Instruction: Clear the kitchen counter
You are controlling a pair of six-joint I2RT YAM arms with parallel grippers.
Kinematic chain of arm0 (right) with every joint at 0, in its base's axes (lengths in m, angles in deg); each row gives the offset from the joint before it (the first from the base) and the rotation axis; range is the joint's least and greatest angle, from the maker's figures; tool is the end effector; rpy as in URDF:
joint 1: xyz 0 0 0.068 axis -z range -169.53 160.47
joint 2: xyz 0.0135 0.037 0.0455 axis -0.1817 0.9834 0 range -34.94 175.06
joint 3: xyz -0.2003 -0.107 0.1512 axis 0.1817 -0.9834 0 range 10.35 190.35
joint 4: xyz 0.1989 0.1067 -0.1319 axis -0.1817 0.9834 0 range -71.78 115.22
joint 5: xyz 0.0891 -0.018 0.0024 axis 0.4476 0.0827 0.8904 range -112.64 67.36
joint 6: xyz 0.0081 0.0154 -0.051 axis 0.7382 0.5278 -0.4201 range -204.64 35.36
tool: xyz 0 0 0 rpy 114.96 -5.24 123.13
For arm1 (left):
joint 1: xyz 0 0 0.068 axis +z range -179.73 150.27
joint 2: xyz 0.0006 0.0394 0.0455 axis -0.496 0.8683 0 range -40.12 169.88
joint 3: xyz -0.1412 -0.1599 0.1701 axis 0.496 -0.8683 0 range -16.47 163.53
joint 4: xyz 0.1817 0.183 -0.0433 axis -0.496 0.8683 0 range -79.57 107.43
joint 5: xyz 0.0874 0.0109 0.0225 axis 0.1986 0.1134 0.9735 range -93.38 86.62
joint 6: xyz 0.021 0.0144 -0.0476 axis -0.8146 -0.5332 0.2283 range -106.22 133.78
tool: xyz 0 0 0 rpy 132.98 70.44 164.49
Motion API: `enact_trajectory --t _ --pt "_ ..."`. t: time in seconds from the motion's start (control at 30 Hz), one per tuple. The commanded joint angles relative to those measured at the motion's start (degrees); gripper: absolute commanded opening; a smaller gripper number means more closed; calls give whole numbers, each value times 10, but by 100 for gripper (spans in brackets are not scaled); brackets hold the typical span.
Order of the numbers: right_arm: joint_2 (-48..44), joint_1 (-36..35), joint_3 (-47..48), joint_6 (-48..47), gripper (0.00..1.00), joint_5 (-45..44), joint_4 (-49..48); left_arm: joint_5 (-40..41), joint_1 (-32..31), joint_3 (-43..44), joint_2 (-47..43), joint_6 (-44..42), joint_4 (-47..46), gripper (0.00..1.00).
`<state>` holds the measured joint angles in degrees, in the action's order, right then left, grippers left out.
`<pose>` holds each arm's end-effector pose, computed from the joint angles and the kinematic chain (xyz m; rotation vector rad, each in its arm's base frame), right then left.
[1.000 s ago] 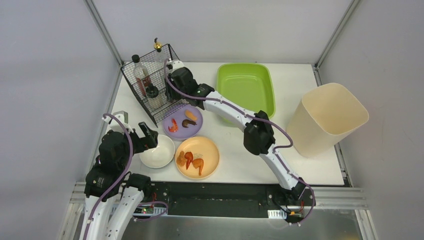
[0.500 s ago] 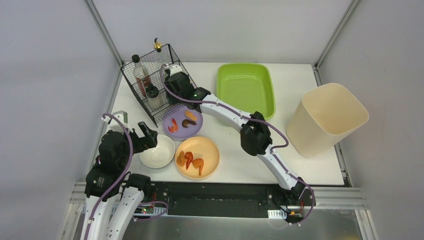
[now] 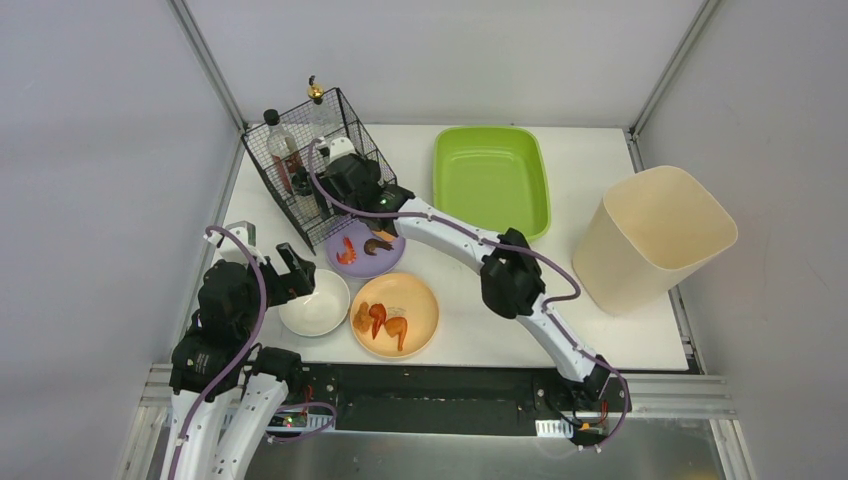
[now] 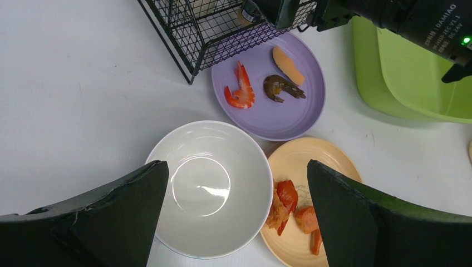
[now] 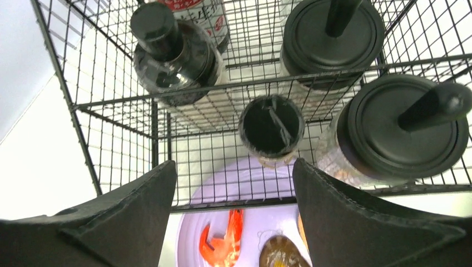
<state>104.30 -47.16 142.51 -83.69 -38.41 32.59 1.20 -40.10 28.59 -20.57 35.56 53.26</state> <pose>0.3140 0.4772 0.2756 -0.7612 1.7983 0.4132 0.0705 -0.0100 0.3289 -0.2424 1.8681 -0.3112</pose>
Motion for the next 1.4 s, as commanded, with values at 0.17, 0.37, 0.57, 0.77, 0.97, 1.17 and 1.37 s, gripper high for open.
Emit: enact_trajectory --t 0.17,0.37,0.57,0.77,0.97,1.17,1.37 --pt "-200 -27 -154 0 80 -66 -42 -4 6 5 8 2 -3 100" --pt "-341 -33 -330 30 81 -113 -39 -3 6 5 5 2 -3 99" --pt "-481 -36 -506 101 82 -110 -17 -7 6 5 -1 3 -3 100" --pt "-572 -37 -614 202 82 -97 70 -19 6 4 4 5 -4 99" --pt "-664 -37 -749 288 82 -97 64 -27 6 5 8 5 -4 100" --pt "-721 -36 -855 379 82 -68 46 -34 6 6 10 7 -4 100" --pt "-743 -36 -930 439 81 -30 -14 -35 6 6 12 8 -4 100"
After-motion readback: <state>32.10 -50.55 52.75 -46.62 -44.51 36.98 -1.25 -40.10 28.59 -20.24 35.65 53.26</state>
